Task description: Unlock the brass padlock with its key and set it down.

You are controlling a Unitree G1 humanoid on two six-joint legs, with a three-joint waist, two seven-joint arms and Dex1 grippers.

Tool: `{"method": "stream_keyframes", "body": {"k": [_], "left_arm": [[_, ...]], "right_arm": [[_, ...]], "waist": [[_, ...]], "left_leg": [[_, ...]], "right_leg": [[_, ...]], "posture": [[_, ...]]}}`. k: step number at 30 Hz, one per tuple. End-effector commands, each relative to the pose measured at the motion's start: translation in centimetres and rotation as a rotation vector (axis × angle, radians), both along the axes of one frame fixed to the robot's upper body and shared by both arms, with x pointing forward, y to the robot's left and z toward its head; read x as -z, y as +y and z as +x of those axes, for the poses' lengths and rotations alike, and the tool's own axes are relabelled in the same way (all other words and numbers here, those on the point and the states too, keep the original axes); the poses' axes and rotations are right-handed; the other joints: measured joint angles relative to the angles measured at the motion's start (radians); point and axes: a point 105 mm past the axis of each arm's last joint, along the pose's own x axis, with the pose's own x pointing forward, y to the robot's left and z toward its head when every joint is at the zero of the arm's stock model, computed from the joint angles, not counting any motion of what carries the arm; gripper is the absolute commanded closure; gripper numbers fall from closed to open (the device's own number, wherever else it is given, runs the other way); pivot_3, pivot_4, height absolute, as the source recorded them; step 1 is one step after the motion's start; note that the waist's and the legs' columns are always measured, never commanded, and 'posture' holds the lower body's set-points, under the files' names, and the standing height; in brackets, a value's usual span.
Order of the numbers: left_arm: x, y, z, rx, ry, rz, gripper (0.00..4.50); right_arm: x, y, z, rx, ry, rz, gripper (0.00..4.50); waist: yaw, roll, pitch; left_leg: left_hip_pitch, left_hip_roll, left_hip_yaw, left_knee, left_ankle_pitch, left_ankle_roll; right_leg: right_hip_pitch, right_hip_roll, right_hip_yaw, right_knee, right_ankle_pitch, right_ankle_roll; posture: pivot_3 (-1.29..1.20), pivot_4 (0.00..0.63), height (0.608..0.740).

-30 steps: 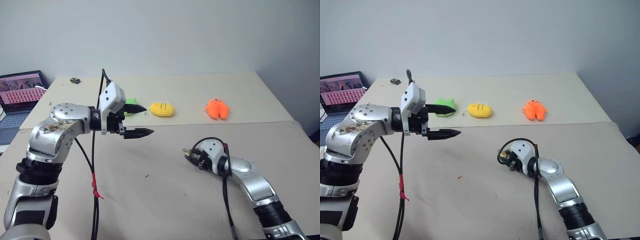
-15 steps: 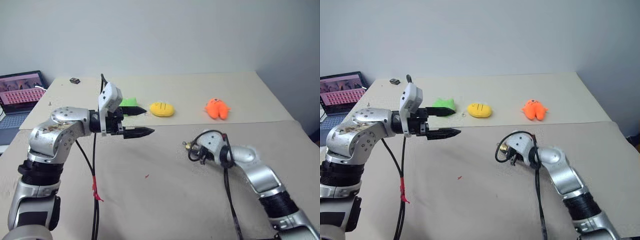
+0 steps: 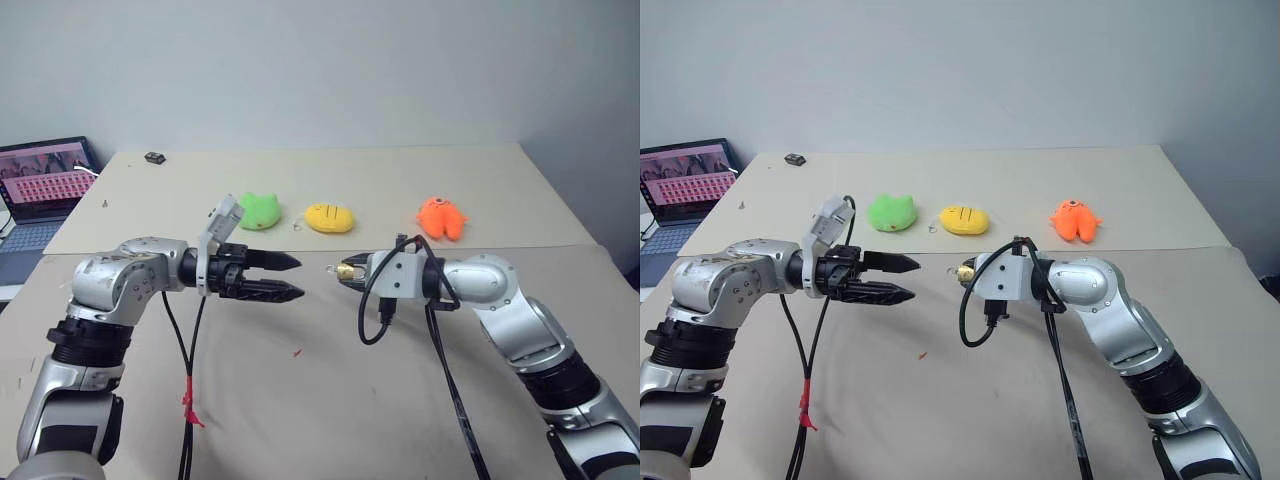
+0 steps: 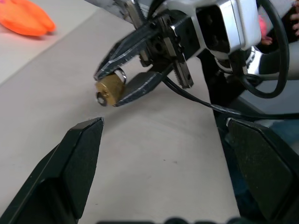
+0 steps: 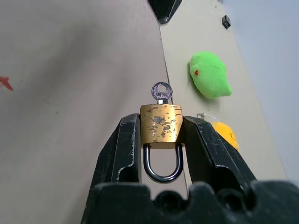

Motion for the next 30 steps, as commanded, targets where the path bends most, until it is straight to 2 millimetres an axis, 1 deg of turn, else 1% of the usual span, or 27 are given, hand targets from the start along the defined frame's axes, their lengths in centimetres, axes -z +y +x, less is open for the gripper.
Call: {"method": "stream_keyframes", "body": {"k": [1,6,15,19,30], "left_arm": [[-0.5,-0.2,-0.3,0.031,-0.051,0.012,0.0],[-0.6,-0.4,0.0,0.035,-0.058,0.007,0.0],[-0.9,-0.7,0.6,0.023,-0.069,-0.013,0.0],[-0.9,-1.1,0.6,0.026,-0.062,-0.027,0.0],[-0.8,-1.3,0.8,0.023,-0.065,-0.034,0.0]], "right_arm": [[-1.4,0.4,-0.4,-0.005,-0.047,0.034,3.56],[-2.0,0.8,-1.0,-0.013,-0.04,0.058,3.56],[-2.0,1.0,-1.9,-0.013,-0.027,0.06,3.56],[-2.0,1.2,-2.3,-0.022,-0.018,0.056,3.56],[-2.2,1.6,-2.6,-0.028,-0.013,0.063,3.56]], "waist": [[0.0,0.0,0.0],[-0.002,0.0,0.0],[-0.002,0.0,0.0],[-0.002,0.0,0.0],[-0.002,0.0,0.0]], "left_leg": [[0.0,0.0,0.0,0.0,0.0,0.0],[0.0,0.001,0.0,0.0,0.0,0.0],[0.001,0.001,0.0,0.0,0.0,0.0],[0.001,0.001,0.0,0.0,0.0,0.0],[0.001,0.001,0.0,0.0,0.0,0.0]], "right_leg": [[0.0,0.0,0.0,0.0,0.0,0.0],[0.0,0.001,0.0,-0.001,0.0,0.0],[0.0,0.001,0.0,-0.001,0.0,0.0],[0.0,0.001,-0.001,-0.001,0.0,0.0],[0.0,0.001,-0.001,-0.001,0.0,0.0]], "posture": [[0.0,0.15,0.655],[0.0,0.15,0.655],[0.0,0.15,0.655],[0.0,0.15,0.655],[0.0,0.15,0.655]]}}
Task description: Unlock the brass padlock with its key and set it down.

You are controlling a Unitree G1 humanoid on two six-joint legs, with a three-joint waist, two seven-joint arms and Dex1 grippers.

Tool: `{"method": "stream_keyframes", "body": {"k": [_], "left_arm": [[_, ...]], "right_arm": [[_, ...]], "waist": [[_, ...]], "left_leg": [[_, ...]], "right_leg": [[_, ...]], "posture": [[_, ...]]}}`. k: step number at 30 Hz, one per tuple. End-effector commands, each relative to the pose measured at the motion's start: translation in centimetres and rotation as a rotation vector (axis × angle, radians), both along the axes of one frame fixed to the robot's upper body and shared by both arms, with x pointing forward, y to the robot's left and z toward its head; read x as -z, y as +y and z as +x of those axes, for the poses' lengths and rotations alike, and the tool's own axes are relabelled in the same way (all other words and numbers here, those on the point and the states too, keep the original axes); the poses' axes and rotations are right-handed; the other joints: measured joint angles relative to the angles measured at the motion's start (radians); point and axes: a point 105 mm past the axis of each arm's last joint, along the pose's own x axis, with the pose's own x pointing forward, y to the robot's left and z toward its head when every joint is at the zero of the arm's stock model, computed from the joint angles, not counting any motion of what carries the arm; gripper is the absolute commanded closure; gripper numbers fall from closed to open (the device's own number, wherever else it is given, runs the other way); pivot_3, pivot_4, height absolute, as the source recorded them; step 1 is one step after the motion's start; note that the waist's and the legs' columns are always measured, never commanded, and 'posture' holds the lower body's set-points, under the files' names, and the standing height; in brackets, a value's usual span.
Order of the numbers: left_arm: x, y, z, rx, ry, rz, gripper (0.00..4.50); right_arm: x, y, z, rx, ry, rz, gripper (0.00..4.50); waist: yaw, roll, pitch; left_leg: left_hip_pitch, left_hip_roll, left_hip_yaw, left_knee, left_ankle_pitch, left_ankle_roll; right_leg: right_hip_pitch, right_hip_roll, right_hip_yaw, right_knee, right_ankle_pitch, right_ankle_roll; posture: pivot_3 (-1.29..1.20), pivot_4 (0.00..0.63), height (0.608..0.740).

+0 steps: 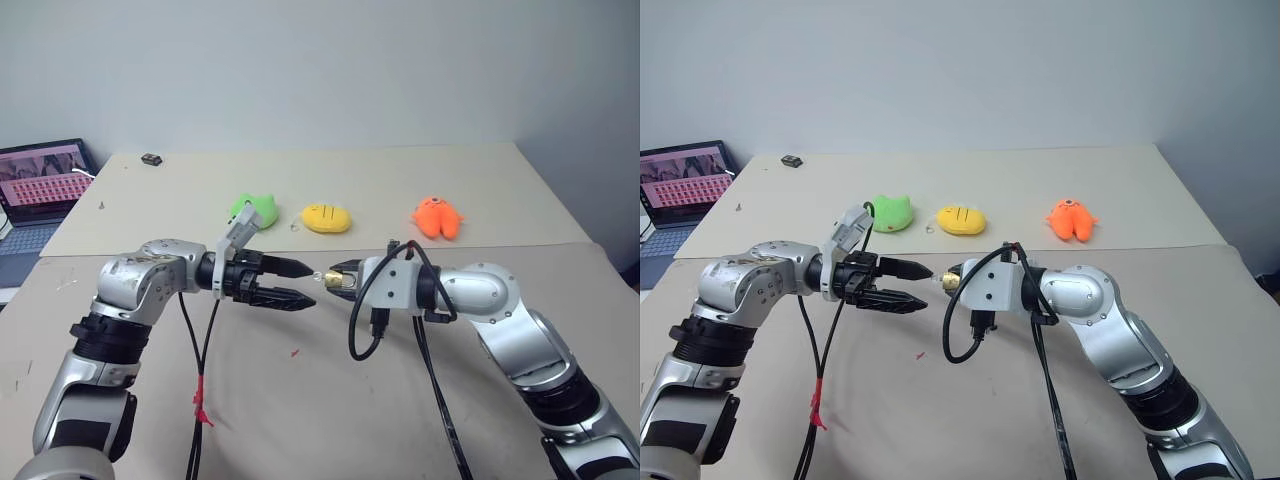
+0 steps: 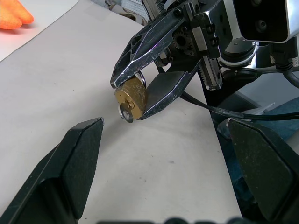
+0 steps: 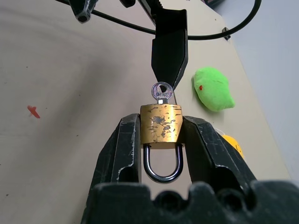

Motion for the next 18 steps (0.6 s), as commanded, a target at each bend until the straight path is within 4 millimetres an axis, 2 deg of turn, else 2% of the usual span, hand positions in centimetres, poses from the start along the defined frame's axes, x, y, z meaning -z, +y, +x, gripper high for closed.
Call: {"method": "stream_keyframes", "body": {"k": [1,3,4,6,7,8,9,10,13,16,18], "left_arm": [[-1.17,-0.1,0.23,0.002,-0.053,-0.019,0.0],[-1.12,-0.16,0.22,0.003,-0.052,-0.02,0.0],[-1.1,-0.19,0.21,0.004,-0.051,-0.021,0.52],[-1.06,-0.26,0.19,0.004,-0.049,-0.023,1.01],[-1.03,-0.29,0.19,0.005,-0.049,-0.023,1.45],[-1.0,-0.31,0.2,0.005,-0.049,-0.023,1.51],[-0.99,-0.33,0.18,0.005,-0.048,-0.023,2.19],[-0.98,-0.34,0.19,0.005,-0.047,-0.024,2.32],[-0.96,-0.35,0.19,0.005,-0.046,-0.025,3.29],[-1.0,-0.38,0.23,0.004,-0.043,-0.026,4.46],[-1.01,-0.4,0.26,0.003,-0.042,-0.027,4.46]], "right_arm": [[-1.23,0.47,-0.58,-0.019,-0.043,0.03,3.56],[-1.29,0.51,-0.63,-0.019,-0.043,0.032,3.56],[-1.32,0.53,-0.65,-0.018,-0.043,0.033,3.56],[-1.35,0.55,-0.67,-0.017,-0.043,0.035,3.56],[-1.34,0.55,-0.68,-0.017,-0.043,0.034,3.56],[-1.33,0.55,-0.69,-0.016,-0.043,0.034,3.56],[-1.33,0.55,-0.71,-0.016,-0.043,0.034,3.56],[-1.33,0.54,-0.74,-0.016,-0.042,0.033,3.56],[-1.32,0.51,-0.79,-0.015,-0.041,0.033,3.56],[-1.28,0.48,-0.83,-0.014,-0.039,0.032,3.56],[-1.25,0.46,-0.84,-0.013,-0.038,0.031,3.56]], "waist": [[0.0,0.0,0.0],[0.0,0.0,0.0],[0.0,0.0,0.0],[0.0,0.0,0.0],[-0.001,0.0,0.0],[-0.001,0.0,0.0],[0.0,0.0,0.0],[0.0,0.0,0.0],[0.0,0.0,0.0],[0.0,0.0,0.0],[0.0,0.0,0.0]], "left_leg": [[0.0,0.0,0.0,0.0,0.0,0.0],[0.0,0.0,0.0,0.0,0.0,0.0],[0.0,0.0,0.0,0.0,0.0,0.0],[0.0,0.0,0.0,0.0,0.0,0.0],[0.0,0.0,0.0,0.0,0.0,0.0],[0.0,0.0,0.0,0.0,0.0,0.0],[0.0,0.0,0.0,0.0,0.0,0.0],[0.0,0.0,0.0,0.0,0.0,0.0],[0.0,0.0,0.0,0.0,0.0,0.0],[0.0,0.0,0.0,0.0,0.0,0.0],[0.0,0.0,0.0,0.0,0.0,0.0]], "right_leg": [[0.0,0.0,0.0,0.0,0.0,0.0],[0.0,0.0,0.0,0.0,0.0,0.0],[0.0,0.0,0.0,0.0,0.0,0.0],[0.0,0.0,0.0,0.0,0.0,0.0],[0.0,0.0,0.0,0.0,0.0,0.0],[0.0,0.0,0.0,0.0,0.0,0.0],[0.0,0.0,0.0,0.0,0.0,0.0],[0.0,0.0,0.0,0.0,0.0,0.0],[0.0,0.0,0.0,0.0,0.0,0.0],[0.0,0.0,0.0,0.0,0.0,0.0],[0.0,0.0,0.0,0.0,0.0,0.0]], "posture": [[0.0,0.15,0.655],[0.0,0.15,0.655],[0.0,0.15,0.655],[0.0,0.15,0.655],[0.0,0.15,0.655],[0.0,0.15,0.655],[0.0,0.15,0.655],[0.0,0.15,0.655],[0.0,0.15,0.655],[0.0,0.15,0.655],[0.0,0.15,0.655]]}}
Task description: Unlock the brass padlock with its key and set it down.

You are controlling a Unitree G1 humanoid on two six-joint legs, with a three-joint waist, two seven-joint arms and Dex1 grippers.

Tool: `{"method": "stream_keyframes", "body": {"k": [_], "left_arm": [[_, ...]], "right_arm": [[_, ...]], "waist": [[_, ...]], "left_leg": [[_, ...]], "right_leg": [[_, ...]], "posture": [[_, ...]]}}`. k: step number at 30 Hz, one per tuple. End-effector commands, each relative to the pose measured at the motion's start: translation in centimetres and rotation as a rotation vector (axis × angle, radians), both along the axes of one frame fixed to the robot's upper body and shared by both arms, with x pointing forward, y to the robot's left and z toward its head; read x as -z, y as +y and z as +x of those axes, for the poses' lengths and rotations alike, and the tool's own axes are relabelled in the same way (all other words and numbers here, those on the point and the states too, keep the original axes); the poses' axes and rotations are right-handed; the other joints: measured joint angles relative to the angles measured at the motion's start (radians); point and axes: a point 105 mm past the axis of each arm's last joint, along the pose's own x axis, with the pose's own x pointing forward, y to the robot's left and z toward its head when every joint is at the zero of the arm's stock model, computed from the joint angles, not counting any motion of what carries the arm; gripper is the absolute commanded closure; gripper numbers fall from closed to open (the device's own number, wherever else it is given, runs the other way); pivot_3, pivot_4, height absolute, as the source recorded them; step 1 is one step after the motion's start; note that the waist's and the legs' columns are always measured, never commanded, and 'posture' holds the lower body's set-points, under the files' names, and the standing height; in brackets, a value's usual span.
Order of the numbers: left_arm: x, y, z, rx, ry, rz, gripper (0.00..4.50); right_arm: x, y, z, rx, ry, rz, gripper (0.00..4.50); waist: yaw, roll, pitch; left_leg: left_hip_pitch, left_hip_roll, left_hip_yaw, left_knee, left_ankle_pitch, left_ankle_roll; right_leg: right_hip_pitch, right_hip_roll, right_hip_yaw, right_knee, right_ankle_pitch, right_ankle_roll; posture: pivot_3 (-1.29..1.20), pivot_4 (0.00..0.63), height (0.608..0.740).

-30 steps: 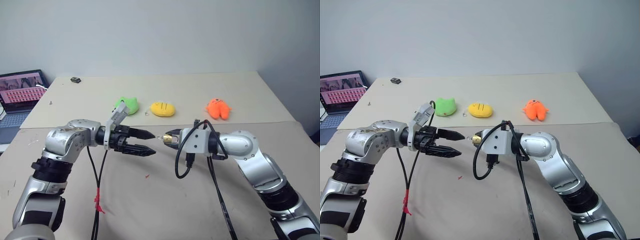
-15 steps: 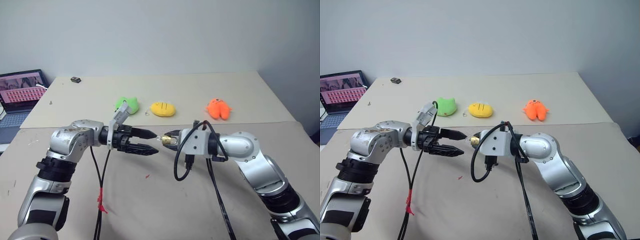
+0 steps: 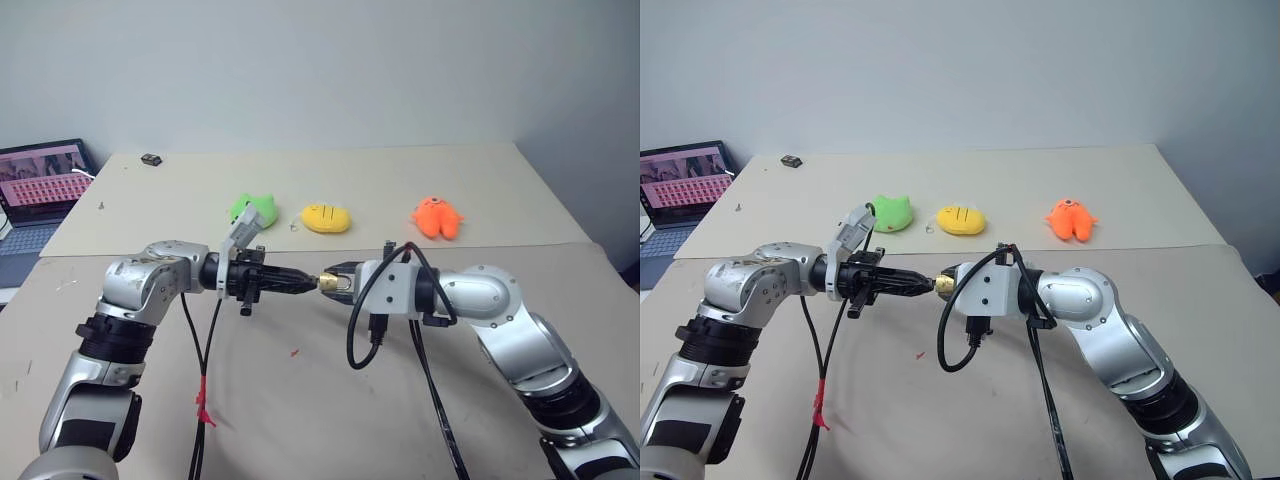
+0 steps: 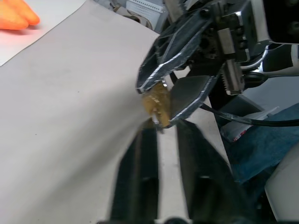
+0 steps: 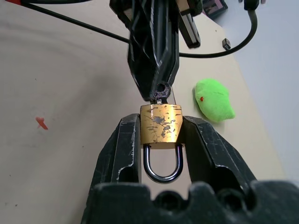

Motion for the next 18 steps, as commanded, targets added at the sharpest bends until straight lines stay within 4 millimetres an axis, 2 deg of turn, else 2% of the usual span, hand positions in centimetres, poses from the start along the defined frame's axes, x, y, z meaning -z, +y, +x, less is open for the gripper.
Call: {"method": "stream_keyframes", "body": {"k": [1,6,18], "left_arm": [[-1.4,-0.3,-0.2,0.033,-0.05,-0.028,4.46],[-1.1,-0.4,0.0,0.024,-0.073,-0.012,4.46],[-0.6,-1.1,1.7,-0.035,-0.286,0.019,4.46]], "right_arm": [[-0.7,-0.1,0.0,0.012,-0.023,0.02,3.56],[-0.8,-0.1,-0.1,0.015,-0.023,0.023,3.56],[-0.8,-0.2,0.0,0.028,-0.013,0.025,3.56]], "waist": [[0.0,0.0,0.0],[0.0,0.0,0.0],[0.0,0.0,0.0]], "left_leg": [[0.0,0.0,0.0,0.0,0.0,0.0],[0.0,0.0,0.0,0.0,0.0,0.0],[0.0,0.0,0.0,0.0,0.0,0.0]], "right_leg": [[0.0,0.0,0.0,0.0,0.0,0.0],[0.0,0.0,0.0,0.0,0.0,0.0],[0.0,0.0,0.0,0.0,0.0,0.0]], "posture": [[0.0,0.15,0.655],[0.0,0.15,0.655],[0.0,0.15,0.655]]}}
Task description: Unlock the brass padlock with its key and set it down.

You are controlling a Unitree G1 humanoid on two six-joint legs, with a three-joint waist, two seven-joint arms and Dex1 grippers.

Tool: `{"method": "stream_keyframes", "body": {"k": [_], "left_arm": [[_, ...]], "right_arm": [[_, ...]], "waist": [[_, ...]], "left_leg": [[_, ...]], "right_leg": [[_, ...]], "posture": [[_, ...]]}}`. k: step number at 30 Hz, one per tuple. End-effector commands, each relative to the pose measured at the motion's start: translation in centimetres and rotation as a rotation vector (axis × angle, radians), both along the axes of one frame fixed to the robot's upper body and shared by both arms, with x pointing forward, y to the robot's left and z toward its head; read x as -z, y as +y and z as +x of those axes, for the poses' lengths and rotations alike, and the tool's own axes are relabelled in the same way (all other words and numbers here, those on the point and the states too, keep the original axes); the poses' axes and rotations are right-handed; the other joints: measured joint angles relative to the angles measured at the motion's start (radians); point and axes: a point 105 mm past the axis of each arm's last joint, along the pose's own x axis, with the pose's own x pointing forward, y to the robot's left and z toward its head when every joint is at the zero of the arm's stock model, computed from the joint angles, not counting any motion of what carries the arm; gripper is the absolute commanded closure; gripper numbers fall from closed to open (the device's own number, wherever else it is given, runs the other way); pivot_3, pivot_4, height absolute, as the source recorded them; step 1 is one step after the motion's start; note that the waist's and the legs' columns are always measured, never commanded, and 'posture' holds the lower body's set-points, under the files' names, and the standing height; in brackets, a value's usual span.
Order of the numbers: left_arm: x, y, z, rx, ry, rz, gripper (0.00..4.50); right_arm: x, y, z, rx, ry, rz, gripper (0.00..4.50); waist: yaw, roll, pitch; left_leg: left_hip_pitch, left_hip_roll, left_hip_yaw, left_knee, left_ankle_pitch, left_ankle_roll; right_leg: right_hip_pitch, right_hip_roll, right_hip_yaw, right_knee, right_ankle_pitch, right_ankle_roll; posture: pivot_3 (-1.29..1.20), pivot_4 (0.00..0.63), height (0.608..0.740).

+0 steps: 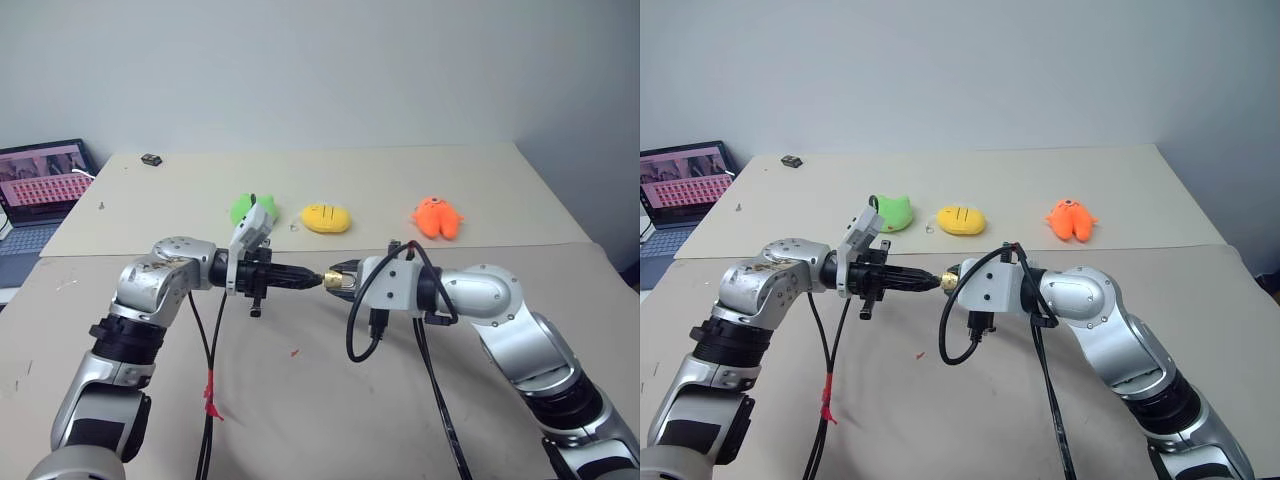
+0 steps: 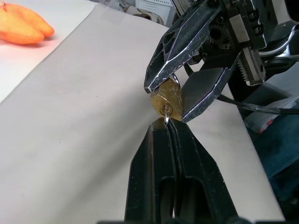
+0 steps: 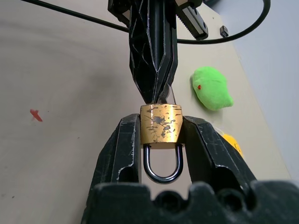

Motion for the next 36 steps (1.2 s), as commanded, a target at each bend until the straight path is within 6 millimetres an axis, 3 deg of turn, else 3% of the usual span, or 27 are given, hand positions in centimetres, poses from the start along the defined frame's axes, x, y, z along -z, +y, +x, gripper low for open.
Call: {"method": "stream_keyframes", "body": {"k": [1,6,9,13,17,19,22,34,36], "left_arm": [[-1.1,-0.2,0.9,-0.031,-0.117,-0.019,4.46],[-1.1,-0.3,1.6,-0.063,-0.133,-0.022,4.46],[-0.7,-0.3,1.5,-0.081,-0.022,-0.039,4.46],[-1.2,-0.7,0.2,-0.032,0.096,-0.068,3.33],[-3.4,-0.8,-2.1,0.081,0.327,-0.173,2.0],[-4.9,-0.6,-3.3,0.152,0.425,-0.23,2.0],[-5.5,-0.9,-3.7,0.16,0.466,-0.247,2.0],[-2.8,-1.5,-3.9,0.115,0.419,-0.127,2.0],[-2.7,-1.6,-3.6,0.098,0.414,-0.127,2.4]], "right_arm": [[-1.1,0.4,-0.7,-0.027,-0.034,0.031,3.56],[-1.1,0.5,-0.7,-0.027,-0.03,0.033,3.56],[-1.1,0.5,-0.7,-0.026,-0.03,0.034,3.56],[-1.2,0.4,-0.7,-0.023,-0.03,0.033,3.56],[-1.2,0.3,-0.6,-0.019,-0.032,0.027,3.56],[-1.2,0.2,-0.5,-0.018,-0.033,0.024,3.56],[-1.3,0.2,-0.5,-0.017,-0.034,0.026,3.56],[-1.5,0.2,-0.6,-0.014,-0.036,0.035,3.56],[-1.5,0.2,-0.6,-0.011,-0.036,0.037,3.56]], "waist": [[0.0,0.0,0.0],[-0.001,0.0,0.0],[-0.001,0.0,0.0],[-0.003,0.0,0.0],[-0.002,0.0,0.0],[-0.003,0.0,0.0],[-0.004,0.0,0.0],[-0.002,0.0,0.0],[-0.001,0.0,0.0]], "left_leg": [[0.0,0.0,0.0,0.0,0.0,0.0],[-0.001,0.0,0.0,0.0,0.0,0.0],[-0.001,0.0,0.0,0.0,0.0,0.0],[-0.001,0.0,0.0,0.0,0.0,0.0],[-0.001,0.0,0.0,0.0,0.0,0.0],[0.0,0.0,-0.001,0.0,0.0,0.0],[0.0,0.001,-0.002,0.0,0.0,0.0],[0.001,0.0,-0.002,-0.001,0.002,-0.004],[0.001,0.0,-0.002,-0.001,0.002,-0.004]], "right_leg": [[0.0,0.0,0.0,0.0,0.0,0.0],[0.0,0.0,0.0,0.0,0.0,0.0],[0.0,0.0,0.0,0.0,0.0,0.0],[0.0,0.0,0.0,0.0,0.0,0.0],[0.0,0.0,0.0,0.001,0.0,0.0],[0.0,0.0,-0.001,0.002,0.0,0.0],[0.0,0.0,-0.002,0.002,-0.001,0.003],[0.0,0.0,-0.001,0.0,0.0,0.0],[0.001,0.0,-0.001,0.0,0.0,0.0]], "posture": [[0.0,0.15,0.655],[0.0,0.15,0.655],[0.0,0.15,0.655],[0.0,0.15,0.655],[0.0,0.15,0.655],[0.0,0.15,0.655],[0.0,0.15,0.655],[0.0,0.15,0.655],[0.0,0.15,0.655]]}}
